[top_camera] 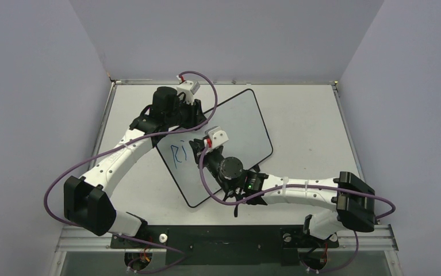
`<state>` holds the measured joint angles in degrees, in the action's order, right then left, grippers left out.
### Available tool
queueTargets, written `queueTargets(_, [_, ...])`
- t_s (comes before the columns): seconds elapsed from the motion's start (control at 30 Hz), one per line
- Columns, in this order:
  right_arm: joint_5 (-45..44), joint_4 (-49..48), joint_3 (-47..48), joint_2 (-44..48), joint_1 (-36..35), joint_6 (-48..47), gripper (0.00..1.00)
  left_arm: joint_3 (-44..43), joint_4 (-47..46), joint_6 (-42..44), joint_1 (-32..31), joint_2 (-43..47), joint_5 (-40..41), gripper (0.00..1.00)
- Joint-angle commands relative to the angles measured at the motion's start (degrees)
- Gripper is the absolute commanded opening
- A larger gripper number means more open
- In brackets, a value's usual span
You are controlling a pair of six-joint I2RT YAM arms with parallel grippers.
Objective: Write a sentence on the whiteboard
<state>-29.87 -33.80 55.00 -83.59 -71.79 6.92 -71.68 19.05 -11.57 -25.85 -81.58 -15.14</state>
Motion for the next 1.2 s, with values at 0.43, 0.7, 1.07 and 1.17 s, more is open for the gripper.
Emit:
queueTargets(0.43, [-6.40,-4.85,-4.42,-1.66,0.20,1.01,0.00,-1.11,-5.36,0.24,0.18,4.02,2.04,0.00])
queueTargets(0.7, [-5.20,-4.65,-1.45,-4.02,1.33,-0.28,0.00,-1.14,-5.21,0.24,0.18,4.27,2.04,0.00])
queueTargets(1.07, [-4.94,-4.75,-1.66,-4.07,1.96,0.96,0.00,-1.40,-5.25,-0.57,0.18,4.22,1.21,0.00])
queueTargets(1.17, [-4.73,-4.77,-1.73,-3.88,1.96,1.06,0.00,-1.42,-5.40,-0.71,0.18,4.20,1.08,0.00])
